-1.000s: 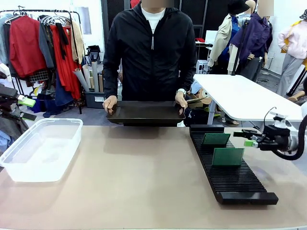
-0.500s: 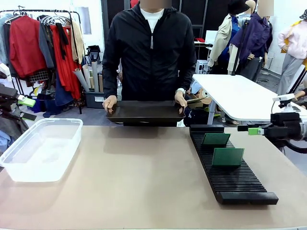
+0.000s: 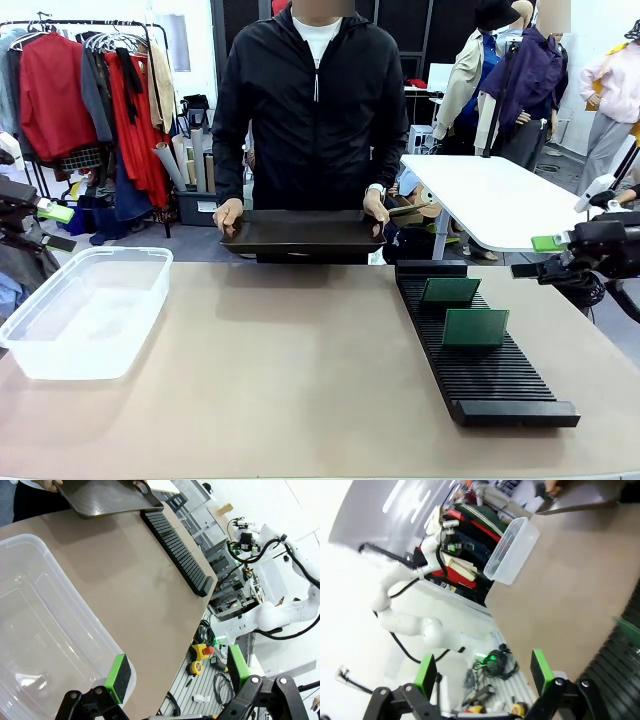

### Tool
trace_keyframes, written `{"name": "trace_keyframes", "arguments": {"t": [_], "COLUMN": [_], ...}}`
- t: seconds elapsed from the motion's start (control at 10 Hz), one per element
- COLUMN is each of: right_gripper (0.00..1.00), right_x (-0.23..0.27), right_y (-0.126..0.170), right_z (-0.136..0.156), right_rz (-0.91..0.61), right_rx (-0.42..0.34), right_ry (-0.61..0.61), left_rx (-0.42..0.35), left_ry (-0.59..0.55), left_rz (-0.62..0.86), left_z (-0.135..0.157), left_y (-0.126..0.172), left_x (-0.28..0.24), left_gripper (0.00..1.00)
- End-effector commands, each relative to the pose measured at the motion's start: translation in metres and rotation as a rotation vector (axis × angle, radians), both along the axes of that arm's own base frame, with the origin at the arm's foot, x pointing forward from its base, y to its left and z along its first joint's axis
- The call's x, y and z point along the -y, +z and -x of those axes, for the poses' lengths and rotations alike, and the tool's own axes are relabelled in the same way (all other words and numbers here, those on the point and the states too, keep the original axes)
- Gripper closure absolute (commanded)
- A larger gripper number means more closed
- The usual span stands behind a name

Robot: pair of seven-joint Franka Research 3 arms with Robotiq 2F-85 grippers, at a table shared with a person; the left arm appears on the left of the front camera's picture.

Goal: Sort PCBs into racks and boxes based on the side picked up.
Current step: If the short side of the Blank PCB is picked up, insert it into the PCB Rack ; if the long side is picked up, place it in the Organizing box.

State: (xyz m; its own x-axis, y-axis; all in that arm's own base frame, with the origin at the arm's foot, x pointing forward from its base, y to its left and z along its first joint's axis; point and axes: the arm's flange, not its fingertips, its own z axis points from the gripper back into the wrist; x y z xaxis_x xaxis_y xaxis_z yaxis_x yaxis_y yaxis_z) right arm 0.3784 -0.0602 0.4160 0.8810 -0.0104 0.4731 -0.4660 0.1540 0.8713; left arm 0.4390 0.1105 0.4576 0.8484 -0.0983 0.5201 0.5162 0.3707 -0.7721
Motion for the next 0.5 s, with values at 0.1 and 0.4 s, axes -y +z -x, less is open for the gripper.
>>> {"name": "trace_keyframes", "arguments": {"t": [0.1,0.4], "right_gripper": [0.0,0.0], "right_x": [-0.009,-0.001], "right_y": [0.018,0.006], "right_z": [0.023,0.006], "right_rz": [-0.007,0.006], "right_rx": [-0.201,-0.08], "right_ry": [-0.046,-0.02], "left_rx": [-0.007,-0.007], "left_ry": [0.002,0.002], "left_rz": [0.007,0.007], "left_z": [0.001,0.001], "left_y": [0.002,0.002], "left_x": [0.001,0.001], "left_gripper": [0.0,0.0]}}
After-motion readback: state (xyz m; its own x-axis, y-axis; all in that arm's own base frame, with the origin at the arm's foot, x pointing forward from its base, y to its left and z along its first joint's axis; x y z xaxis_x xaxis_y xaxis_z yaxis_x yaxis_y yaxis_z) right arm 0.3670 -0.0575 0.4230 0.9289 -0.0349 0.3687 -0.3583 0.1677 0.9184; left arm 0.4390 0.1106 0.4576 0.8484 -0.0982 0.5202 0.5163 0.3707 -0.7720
